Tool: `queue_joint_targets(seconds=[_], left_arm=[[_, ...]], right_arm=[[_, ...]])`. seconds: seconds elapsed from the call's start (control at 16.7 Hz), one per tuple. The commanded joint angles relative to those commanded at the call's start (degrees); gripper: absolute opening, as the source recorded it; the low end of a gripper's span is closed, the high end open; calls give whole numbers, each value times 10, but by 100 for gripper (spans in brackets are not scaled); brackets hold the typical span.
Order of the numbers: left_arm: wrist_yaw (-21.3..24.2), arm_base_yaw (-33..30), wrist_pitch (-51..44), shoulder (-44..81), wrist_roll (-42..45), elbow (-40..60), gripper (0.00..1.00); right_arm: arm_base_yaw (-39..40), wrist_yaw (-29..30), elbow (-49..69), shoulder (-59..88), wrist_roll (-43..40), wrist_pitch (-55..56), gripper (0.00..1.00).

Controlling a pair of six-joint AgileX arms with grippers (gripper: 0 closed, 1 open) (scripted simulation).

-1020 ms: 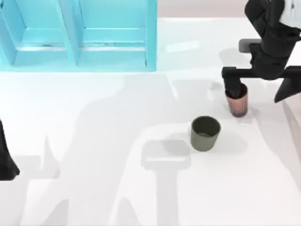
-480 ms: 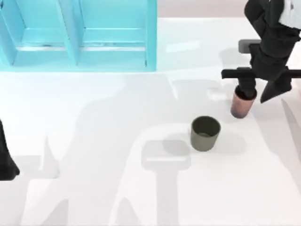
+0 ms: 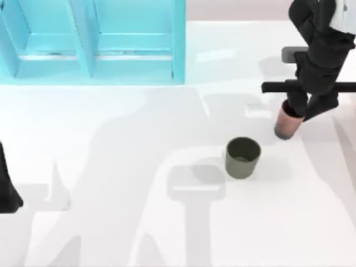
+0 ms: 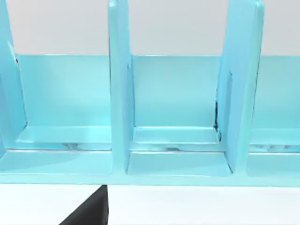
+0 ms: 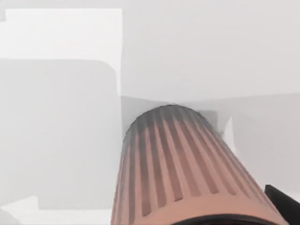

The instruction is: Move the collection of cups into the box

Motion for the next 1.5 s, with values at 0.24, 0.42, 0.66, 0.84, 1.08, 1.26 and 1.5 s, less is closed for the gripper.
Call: queue_joint_targets(seconds=[0.24, 0.42, 0.66, 0.84, 1.08, 1.26, 1.5], left_arm=[[0, 0, 0, 0, 0, 0, 100], [0, 0, 0, 0, 0, 0, 100], [0, 0, 0, 0, 0, 0, 100], [0, 0, 0, 0, 0, 0, 100], [0, 0, 0, 0, 0, 0, 100], [0, 0, 0, 0, 0, 0, 100], [0, 0, 0, 0, 0, 0, 100]], right_arm=[[-3, 0, 2, -1, -1, -2, 0], [-37, 0, 39, -10, -35, -42, 0], [-95, 0, 113, -29, -94, -155, 0], [-131, 0, 148, -47, -130, -195, 0], [-130, 1, 148, -46, -131, -195, 0], [-152, 2, 127, -68, -152, -192, 0], [-253, 9, 20, -171, -251, -181, 0]])
